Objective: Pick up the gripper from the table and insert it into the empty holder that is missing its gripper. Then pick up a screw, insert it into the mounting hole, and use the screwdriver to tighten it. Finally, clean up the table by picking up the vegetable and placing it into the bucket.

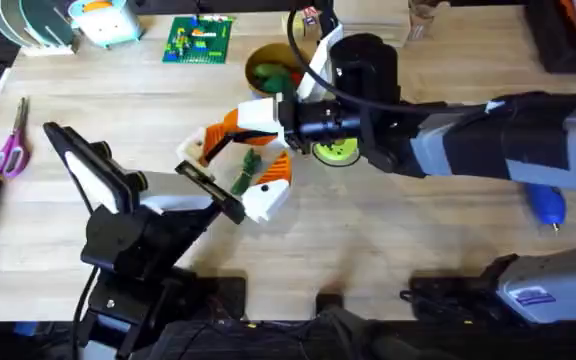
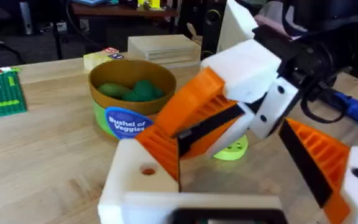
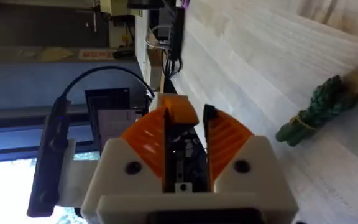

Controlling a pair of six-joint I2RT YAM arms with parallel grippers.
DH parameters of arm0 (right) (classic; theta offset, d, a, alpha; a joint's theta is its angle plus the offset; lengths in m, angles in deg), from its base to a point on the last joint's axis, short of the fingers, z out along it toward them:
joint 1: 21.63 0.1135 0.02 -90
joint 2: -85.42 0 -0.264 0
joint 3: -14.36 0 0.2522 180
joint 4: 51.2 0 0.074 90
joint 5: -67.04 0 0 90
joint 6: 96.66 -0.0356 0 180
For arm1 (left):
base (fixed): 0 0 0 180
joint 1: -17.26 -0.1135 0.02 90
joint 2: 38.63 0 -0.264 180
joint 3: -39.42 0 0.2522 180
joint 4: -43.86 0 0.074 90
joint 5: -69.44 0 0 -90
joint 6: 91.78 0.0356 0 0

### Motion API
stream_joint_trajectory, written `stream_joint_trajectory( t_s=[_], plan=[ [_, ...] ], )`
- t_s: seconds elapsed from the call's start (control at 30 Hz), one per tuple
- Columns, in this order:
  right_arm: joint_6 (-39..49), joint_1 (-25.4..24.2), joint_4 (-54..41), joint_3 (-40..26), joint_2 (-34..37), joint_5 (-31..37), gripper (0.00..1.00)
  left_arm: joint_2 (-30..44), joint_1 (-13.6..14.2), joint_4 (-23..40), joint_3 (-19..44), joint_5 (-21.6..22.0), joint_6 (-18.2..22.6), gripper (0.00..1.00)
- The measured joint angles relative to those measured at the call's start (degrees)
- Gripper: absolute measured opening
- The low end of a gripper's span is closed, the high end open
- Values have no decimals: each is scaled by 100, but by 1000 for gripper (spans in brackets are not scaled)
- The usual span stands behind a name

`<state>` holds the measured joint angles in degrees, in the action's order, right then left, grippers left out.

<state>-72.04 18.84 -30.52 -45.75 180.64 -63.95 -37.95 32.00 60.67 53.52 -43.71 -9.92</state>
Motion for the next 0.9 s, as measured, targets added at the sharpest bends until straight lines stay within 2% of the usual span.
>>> stream_joint_trajectory(
  t_s=[0.9],
  plan=[
    [3, -171, -27, 0, 0, -389, 366, 0, 23, -7, 0, -186, 24, 993]
  ],
)
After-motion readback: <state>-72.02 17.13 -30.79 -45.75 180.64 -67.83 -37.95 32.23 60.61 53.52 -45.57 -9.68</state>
